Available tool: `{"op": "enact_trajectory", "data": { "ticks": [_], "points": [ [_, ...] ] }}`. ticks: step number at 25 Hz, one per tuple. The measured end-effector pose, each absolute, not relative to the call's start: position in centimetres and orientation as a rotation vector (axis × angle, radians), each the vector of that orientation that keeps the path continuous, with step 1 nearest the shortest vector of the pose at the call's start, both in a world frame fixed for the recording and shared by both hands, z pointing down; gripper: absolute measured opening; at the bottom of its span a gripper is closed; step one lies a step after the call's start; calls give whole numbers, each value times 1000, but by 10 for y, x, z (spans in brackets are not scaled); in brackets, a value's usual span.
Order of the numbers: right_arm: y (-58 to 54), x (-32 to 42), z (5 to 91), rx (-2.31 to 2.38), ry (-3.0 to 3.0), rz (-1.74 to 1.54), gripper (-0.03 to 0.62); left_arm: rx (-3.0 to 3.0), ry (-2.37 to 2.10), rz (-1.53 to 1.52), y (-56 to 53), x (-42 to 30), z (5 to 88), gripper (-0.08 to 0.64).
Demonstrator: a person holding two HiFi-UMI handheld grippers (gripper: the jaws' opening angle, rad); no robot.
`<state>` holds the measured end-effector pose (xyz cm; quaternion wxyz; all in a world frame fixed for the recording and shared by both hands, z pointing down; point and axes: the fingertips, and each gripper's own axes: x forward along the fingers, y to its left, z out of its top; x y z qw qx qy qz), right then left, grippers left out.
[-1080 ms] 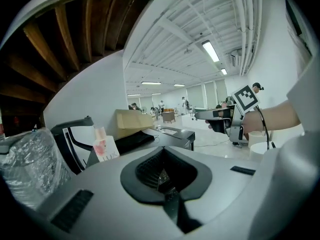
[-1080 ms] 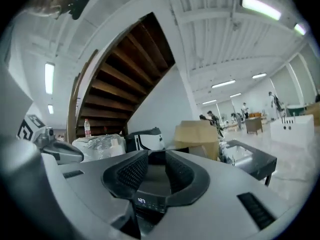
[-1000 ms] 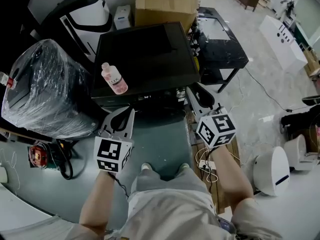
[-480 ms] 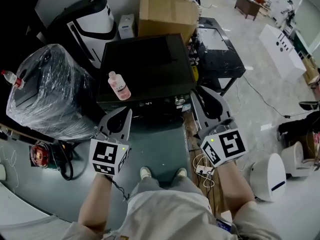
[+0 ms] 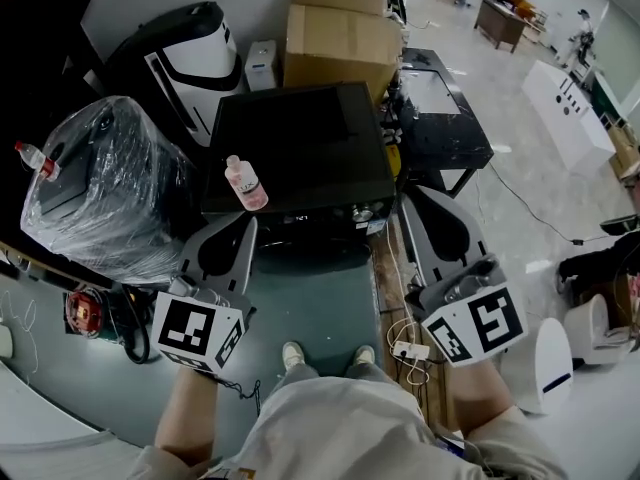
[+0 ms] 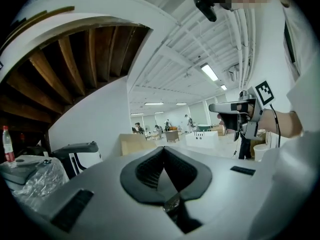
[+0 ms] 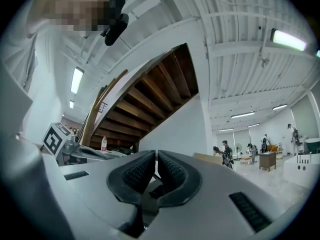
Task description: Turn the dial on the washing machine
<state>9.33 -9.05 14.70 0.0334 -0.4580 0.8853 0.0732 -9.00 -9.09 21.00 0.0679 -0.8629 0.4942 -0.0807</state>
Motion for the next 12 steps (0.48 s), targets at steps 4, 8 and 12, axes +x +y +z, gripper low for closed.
{"op": "enact_trajectory", "data": {
  "ticks": [4, 8, 12],
  "points": [
    [-83, 94, 138, -1392, 2725, 206, 32, -2542, 1480, -249, -84, -93, 197, 20],
    [-80, 88, 132, -1373, 2746, 230, 31, -2531, 1487, -222, -82, -96, 189, 20],
    [-75, 78, 129, -1342, 2780, 278, 28, -2527, 1486, -213, -83, -97, 186, 20]
  ]
}}
